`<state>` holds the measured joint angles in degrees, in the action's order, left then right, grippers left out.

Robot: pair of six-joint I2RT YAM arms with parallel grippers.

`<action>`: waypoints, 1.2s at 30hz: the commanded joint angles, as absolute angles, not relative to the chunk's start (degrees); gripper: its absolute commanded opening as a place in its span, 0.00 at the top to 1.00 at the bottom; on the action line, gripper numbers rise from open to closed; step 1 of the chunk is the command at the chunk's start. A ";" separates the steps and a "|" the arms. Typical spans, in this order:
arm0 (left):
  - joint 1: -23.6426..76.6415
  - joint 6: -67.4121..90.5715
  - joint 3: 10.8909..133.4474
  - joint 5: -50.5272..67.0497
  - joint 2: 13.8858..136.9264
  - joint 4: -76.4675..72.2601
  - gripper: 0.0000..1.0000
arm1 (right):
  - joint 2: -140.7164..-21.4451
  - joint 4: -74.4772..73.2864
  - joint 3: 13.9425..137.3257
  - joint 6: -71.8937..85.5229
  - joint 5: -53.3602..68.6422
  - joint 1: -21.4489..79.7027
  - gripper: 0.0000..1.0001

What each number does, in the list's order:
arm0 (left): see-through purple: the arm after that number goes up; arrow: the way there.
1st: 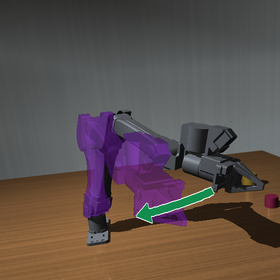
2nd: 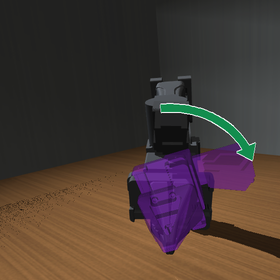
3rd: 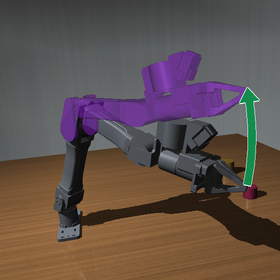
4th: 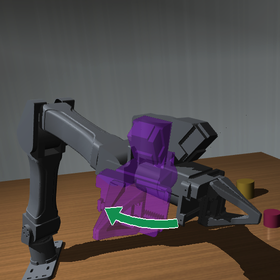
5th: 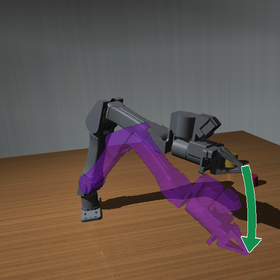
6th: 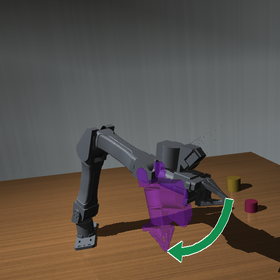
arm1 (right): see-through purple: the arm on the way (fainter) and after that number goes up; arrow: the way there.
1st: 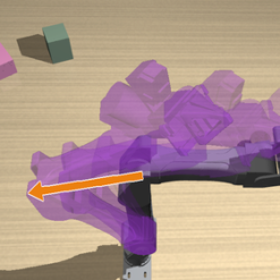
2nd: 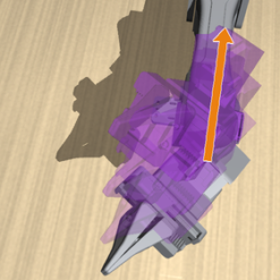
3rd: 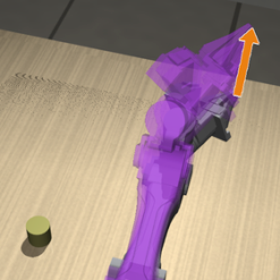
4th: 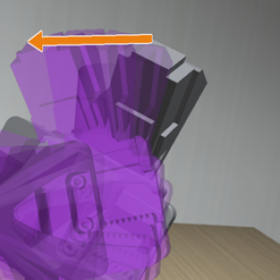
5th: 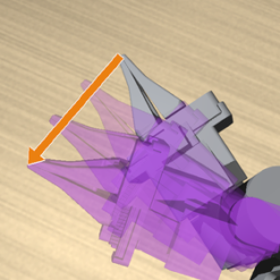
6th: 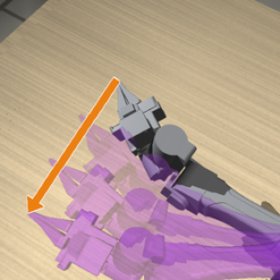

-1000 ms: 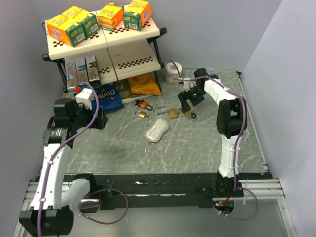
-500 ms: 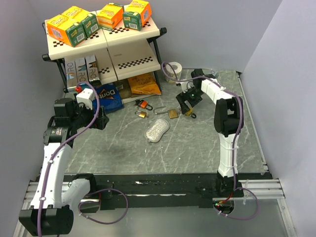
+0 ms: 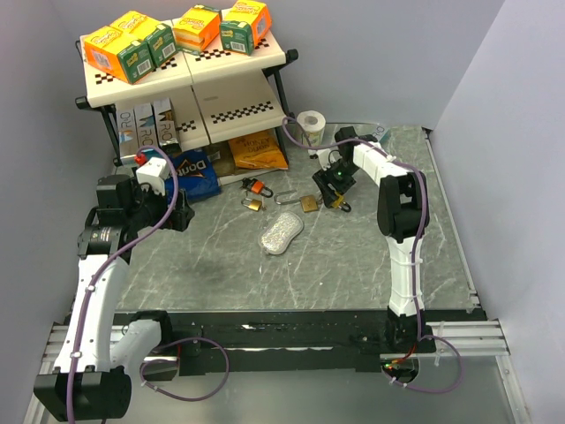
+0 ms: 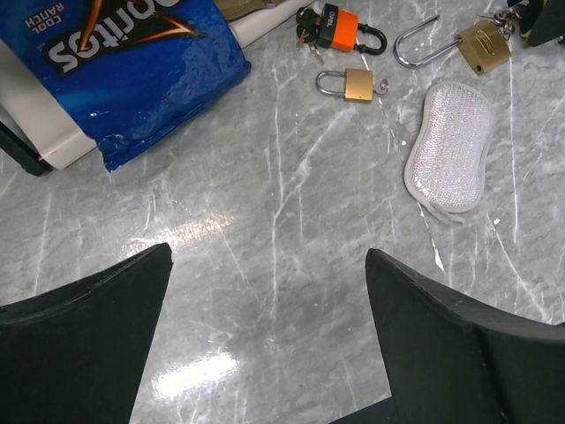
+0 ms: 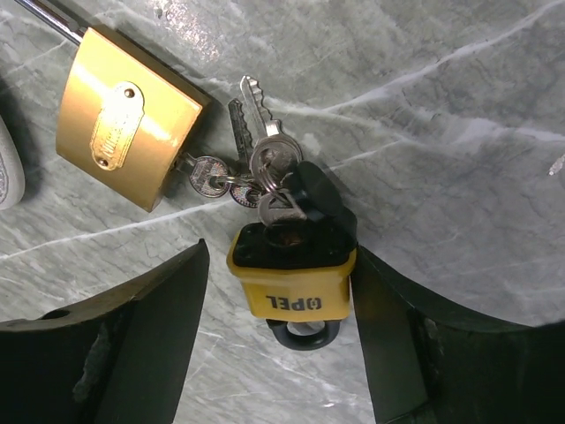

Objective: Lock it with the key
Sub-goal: Pick up the lock from the center of the board.

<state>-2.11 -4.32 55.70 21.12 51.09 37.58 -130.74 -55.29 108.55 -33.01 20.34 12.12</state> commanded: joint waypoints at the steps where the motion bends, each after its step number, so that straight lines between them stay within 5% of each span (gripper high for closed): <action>1: -2.11 -5.71 58.27 21.00 50.36 36.48 0.04 | -128.76 -56.07 107.23 -34.54 20.04 12.22 0.29; 7: -2.11 -5.19 58.45 21.09 50.89 36.47 0.04 | -128.67 -57.04 107.66 -34.36 20.56 12.22 0.33; 9: -2.11 -5.19 58.54 21.27 50.71 36.47 0.04 | -128.67 -57.39 107.93 -34.01 20.48 12.22 0.18; 12: -2.11 -5.27 58.71 21.44 50.71 36.47 0.04 | -128.23 -57.57 107.75 -34.10 20.48 12.22 0.14; 29: -2.11 -0.35 58.98 26.27 50.10 37.09 0.04 | -126.13 -54.15 102.23 -34.81 15.12 12.22 0.35; 36: -2.11 4.04 59.15 29.26 49.75 37.35 0.04 | -119.19 -48.78 96.86 -32.35 14.76 12.48 0.61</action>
